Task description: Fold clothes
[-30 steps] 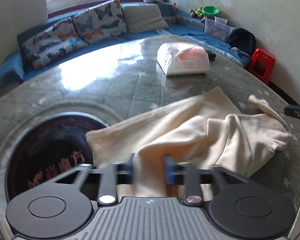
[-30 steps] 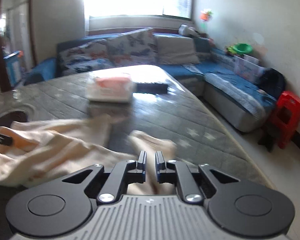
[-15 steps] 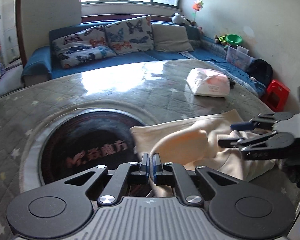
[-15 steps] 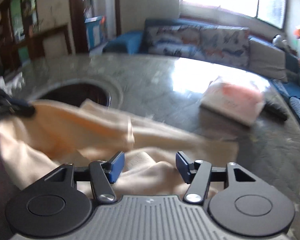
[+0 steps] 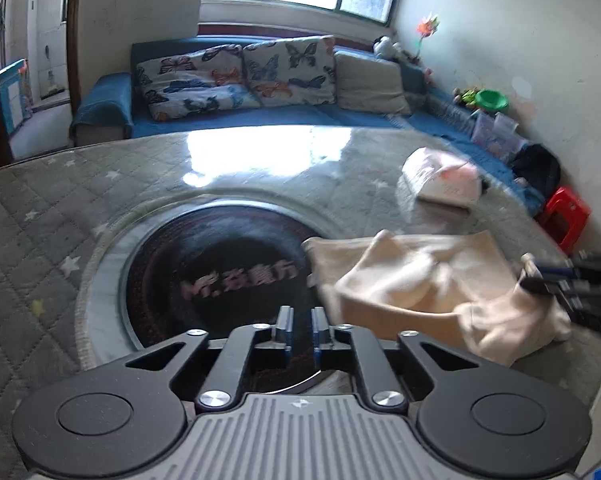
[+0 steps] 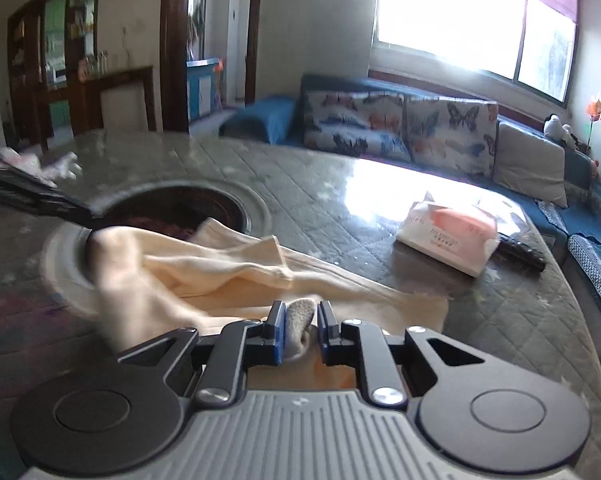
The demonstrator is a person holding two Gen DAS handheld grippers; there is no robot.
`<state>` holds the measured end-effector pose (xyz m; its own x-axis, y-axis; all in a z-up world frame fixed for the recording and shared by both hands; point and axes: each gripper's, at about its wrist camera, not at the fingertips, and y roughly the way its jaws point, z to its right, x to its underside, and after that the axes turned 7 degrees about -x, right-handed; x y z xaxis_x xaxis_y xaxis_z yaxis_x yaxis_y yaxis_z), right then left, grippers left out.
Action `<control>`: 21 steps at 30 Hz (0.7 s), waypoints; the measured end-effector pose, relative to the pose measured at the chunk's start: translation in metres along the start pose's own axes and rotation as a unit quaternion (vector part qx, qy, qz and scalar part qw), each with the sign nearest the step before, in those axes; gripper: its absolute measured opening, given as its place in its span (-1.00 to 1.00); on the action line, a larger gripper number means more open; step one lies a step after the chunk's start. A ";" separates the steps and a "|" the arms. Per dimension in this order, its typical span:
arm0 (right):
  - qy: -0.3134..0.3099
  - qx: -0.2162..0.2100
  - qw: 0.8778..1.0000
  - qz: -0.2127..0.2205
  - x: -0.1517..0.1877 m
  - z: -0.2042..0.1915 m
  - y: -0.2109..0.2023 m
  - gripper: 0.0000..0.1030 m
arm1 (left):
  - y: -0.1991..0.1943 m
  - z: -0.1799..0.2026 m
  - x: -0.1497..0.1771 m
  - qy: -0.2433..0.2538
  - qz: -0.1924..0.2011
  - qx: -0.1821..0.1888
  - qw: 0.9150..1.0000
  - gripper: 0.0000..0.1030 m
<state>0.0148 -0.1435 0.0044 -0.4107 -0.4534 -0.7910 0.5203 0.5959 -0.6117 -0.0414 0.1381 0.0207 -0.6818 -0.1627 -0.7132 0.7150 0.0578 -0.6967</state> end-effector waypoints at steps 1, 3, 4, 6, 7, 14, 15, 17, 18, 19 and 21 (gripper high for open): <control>0.000 -0.002 1.000 0.005 0.005 -0.005 -0.014 -0.70 | 0.000 0.004 -0.002 0.002 0.003 0.002 1.000 -0.23; 0.001 -0.017 1.000 0.008 0.017 -0.014 -0.034 -0.71 | 0.002 0.013 -0.007 0.007 0.009 0.005 1.000 0.11; 0.001 -0.026 1.000 0.006 0.023 -0.019 -0.042 -0.72 | 0.005 0.018 -0.010 0.010 0.009 0.005 1.000 0.12; -0.004 -0.044 0.999 -0.009 0.039 -0.031 -0.053 -0.83 | 0.013 0.026 -0.015 0.014 0.004 0.008 1.000 0.23; -0.007 -0.055 0.998 -0.021 0.047 -0.037 -0.057 -0.82 | 0.019 0.029 -0.017 0.012 -0.001 0.009 1.000 0.39; -0.017 -0.087 0.993 -0.075 0.074 -0.052 -0.059 -0.81 | 0.057 0.040 -0.020 -0.009 -0.048 0.011 0.999 0.52; -0.009 -0.085 0.994 -0.066 0.069 -0.048 -0.062 -0.80 | 0.061 0.042 -0.020 -0.009 -0.052 0.008 0.999 0.51; 0.005 -0.083 0.995 -0.047 0.060 -0.041 -0.066 -0.68 | 0.066 0.047 -0.018 0.005 -0.056 0.006 0.998 0.34; 0.003 -0.077 0.996 -0.038 0.055 -0.038 -0.068 -0.68 | 0.069 0.050 -0.017 0.013 -0.059 0.008 0.998 0.16; -0.001 -0.072 0.997 -0.030 0.052 -0.036 -0.068 -0.66 | 0.071 0.051 -0.014 0.019 -0.064 0.013 0.998 -0.25; -0.002 -0.070 0.997 -0.012 0.043 -0.032 -0.069 -0.64 | 0.072 0.053 -0.009 0.029 -0.068 0.020 0.997 -0.58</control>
<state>-0.0625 -0.1825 0.0129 -0.4190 -0.4709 -0.7764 0.3998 0.6720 -0.6234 0.0243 0.0913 -0.0190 -0.7794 -0.1100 -0.6168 0.6206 -0.0004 -0.7842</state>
